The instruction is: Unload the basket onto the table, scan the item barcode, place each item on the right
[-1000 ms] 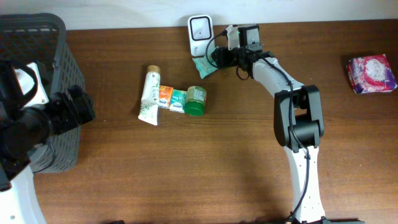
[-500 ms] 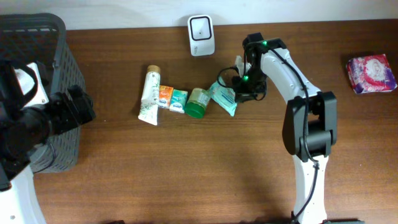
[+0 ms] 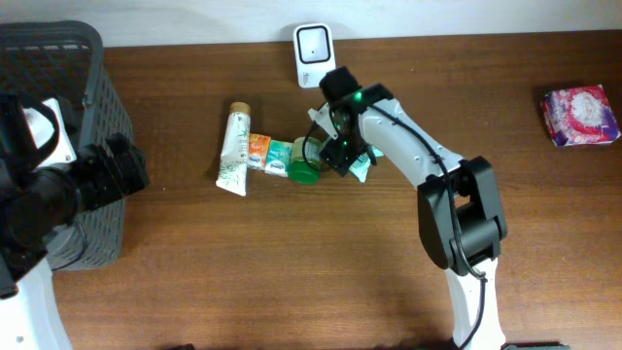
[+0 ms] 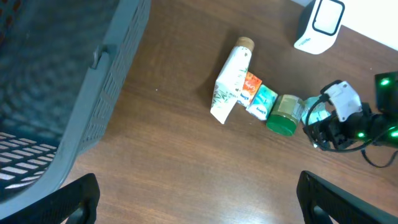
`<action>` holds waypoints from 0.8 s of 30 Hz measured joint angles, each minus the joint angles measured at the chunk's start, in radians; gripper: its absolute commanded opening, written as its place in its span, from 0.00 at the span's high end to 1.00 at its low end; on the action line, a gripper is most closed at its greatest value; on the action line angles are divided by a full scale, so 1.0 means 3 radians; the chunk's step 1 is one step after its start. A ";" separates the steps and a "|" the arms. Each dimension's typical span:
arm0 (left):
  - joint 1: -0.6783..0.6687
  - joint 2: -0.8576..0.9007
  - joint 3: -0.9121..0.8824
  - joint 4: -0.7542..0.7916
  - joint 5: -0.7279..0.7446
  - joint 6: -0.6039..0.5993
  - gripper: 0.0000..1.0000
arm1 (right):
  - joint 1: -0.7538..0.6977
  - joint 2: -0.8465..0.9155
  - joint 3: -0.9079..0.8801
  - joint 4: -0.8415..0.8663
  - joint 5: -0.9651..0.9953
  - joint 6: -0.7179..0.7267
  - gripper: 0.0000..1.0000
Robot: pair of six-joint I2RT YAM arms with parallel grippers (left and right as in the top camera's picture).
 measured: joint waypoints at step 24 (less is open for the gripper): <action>0.0000 0.0000 0.0000 0.0005 0.0000 0.0000 0.01 | -0.0121 0.0104 0.0698 0.2163 -0.0340 0.1111 0.96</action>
